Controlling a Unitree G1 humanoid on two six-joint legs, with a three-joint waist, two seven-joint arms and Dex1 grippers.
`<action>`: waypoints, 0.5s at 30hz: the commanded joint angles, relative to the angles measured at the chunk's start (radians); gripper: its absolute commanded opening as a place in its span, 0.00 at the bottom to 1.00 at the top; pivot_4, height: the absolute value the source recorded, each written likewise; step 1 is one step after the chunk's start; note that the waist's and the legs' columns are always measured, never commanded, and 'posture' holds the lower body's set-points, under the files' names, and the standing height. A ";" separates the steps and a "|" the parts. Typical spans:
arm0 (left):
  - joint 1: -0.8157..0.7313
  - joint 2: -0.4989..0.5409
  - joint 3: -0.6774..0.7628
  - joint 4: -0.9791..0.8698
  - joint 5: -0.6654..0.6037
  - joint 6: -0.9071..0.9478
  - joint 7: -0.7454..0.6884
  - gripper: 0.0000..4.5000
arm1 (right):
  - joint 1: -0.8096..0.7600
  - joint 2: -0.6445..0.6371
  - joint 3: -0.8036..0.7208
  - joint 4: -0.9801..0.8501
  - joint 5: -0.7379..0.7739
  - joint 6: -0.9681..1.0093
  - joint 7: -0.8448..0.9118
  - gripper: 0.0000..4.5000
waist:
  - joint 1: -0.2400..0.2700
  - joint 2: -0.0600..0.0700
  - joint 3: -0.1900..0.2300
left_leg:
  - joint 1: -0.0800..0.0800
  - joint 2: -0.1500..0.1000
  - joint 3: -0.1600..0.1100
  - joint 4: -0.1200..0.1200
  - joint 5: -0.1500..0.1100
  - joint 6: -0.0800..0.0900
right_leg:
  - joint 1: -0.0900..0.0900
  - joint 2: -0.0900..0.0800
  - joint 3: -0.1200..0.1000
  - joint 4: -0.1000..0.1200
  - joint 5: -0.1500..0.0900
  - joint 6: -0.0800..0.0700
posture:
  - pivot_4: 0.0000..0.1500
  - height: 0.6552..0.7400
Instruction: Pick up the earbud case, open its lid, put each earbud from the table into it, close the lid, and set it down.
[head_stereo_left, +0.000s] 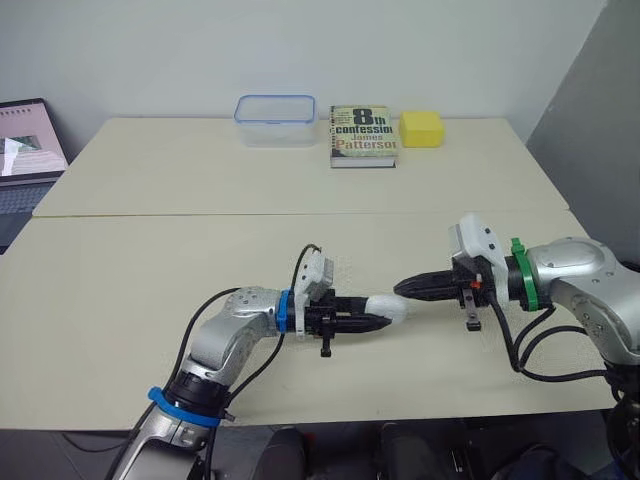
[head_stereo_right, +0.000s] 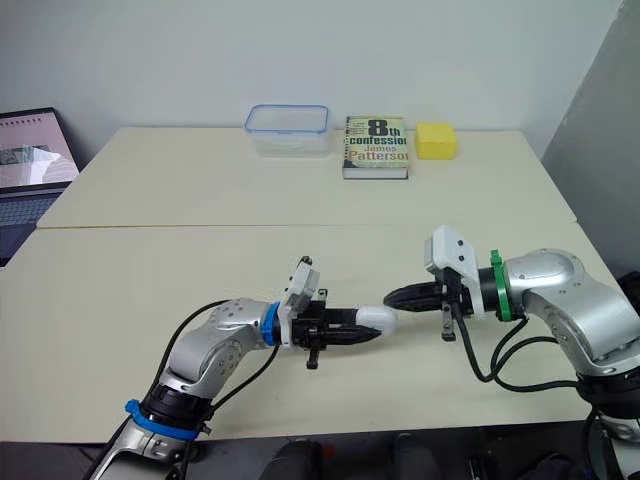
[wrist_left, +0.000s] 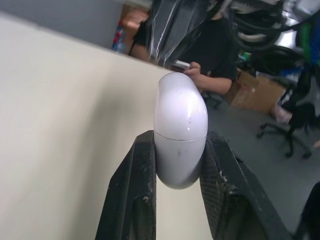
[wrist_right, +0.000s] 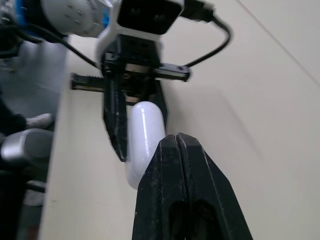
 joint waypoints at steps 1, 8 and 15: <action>-0.044 0.003 0.026 0.048 -0.033 0.135 0.039 0.18 | 0.012 -0.009 -0.022 0.002 -0.054 -0.063 -0.022 0.00 | -0.003 0.000 0.000 | 0.000 0.000 0.000 0.000 0.000 0.000 | 0.000 0.000 -0.001 0.000 0.000 0.000 | 1.00 1.00; -0.181 0.033 -0.037 0.264 0.051 0.352 0.089 0.18 | 0.077 0.006 0.000 -0.053 -0.092 -0.042 -0.076 0.00 | -0.003 0.000 0.000 | -0.001 0.000 -0.002 0.000 0.000 0.000 | -0.001 0.000 -0.003 0.000 0.000 0.001 | 1.00 1.00; -0.192 0.103 -0.068 0.295 0.105 0.341 0.041 0.52 | 0.089 -0.002 -0.003 -0.093 -0.081 -0.005 -0.073 0.00 | -0.007 0.000 0.000 | 0.002 0.000 0.000 -0.001 0.000 0.000 | 0.000 0.000 -0.002 0.001 0.000 0.001 | 1.00 1.00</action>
